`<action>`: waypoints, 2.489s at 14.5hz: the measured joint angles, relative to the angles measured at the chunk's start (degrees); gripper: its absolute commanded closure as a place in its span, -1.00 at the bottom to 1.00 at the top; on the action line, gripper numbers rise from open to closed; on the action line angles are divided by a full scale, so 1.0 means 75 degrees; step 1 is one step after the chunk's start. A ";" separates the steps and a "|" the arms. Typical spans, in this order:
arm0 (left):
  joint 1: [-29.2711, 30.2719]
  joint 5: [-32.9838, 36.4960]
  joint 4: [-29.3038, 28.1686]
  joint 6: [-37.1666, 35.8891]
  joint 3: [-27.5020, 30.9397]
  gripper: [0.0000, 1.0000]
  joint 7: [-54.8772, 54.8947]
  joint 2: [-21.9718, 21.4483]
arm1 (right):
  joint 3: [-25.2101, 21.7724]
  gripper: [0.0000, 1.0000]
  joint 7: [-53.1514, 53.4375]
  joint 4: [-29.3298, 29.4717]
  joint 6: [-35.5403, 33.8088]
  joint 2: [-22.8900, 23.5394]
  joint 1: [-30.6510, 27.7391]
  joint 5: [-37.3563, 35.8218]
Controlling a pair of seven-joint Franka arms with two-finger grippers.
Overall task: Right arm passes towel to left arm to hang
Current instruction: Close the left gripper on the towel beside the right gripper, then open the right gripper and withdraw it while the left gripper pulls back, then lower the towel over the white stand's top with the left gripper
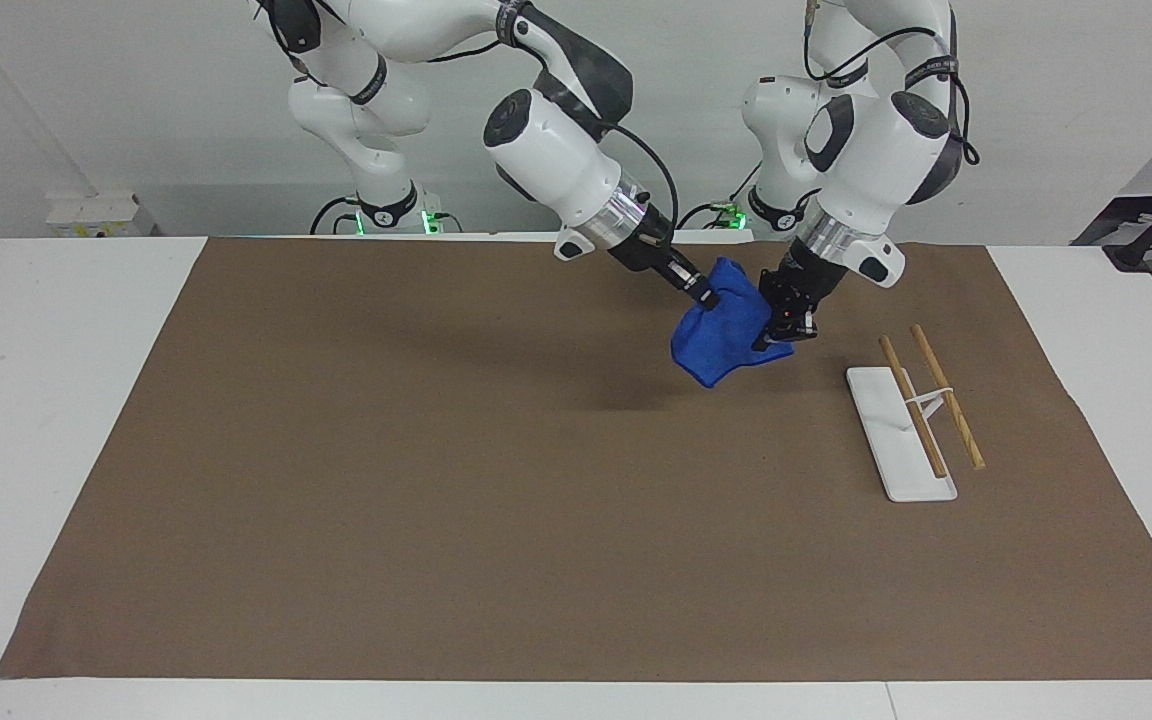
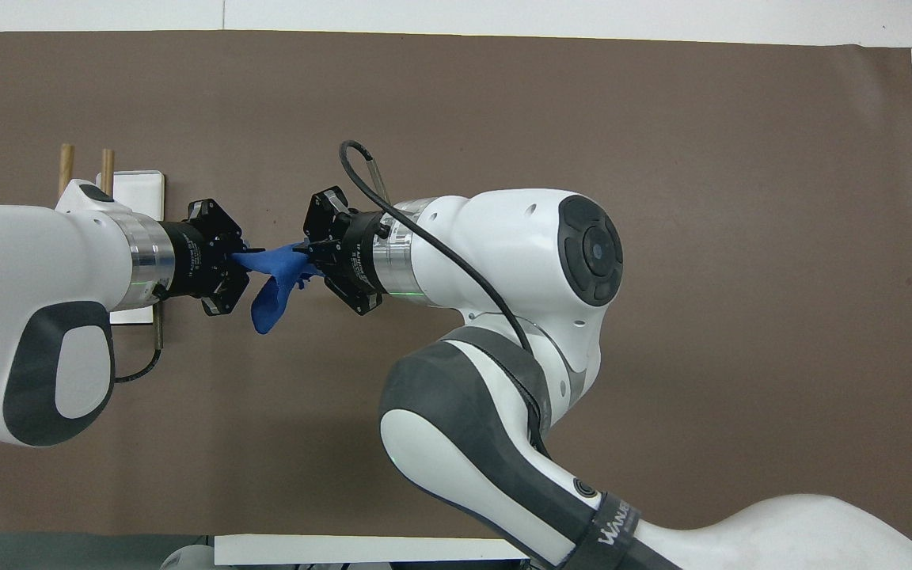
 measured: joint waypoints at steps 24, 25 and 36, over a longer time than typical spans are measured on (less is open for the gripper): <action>0.2450 0.0002 0.0416 0.0508 0.0062 1.00 0.6497 0.0369 | -0.6521 -0.99 -1.0394 -0.1082 -0.4207 -0.1918 0.0470 -0.3030; 0.2507 0.0002 0.0557 0.0553 0.0064 0.99 0.6763 0.0436 | -0.6874 -0.99 -1.0534 -0.1041 -0.4389 -0.1995 0.0584 -0.3212; 0.3113 0.0003 0.1735 0.0621 0.0086 0.99 0.8151 0.1120 | -0.7385 -0.99 -1.0738 0.0433 -0.6275 -0.2250 0.0900 -0.3297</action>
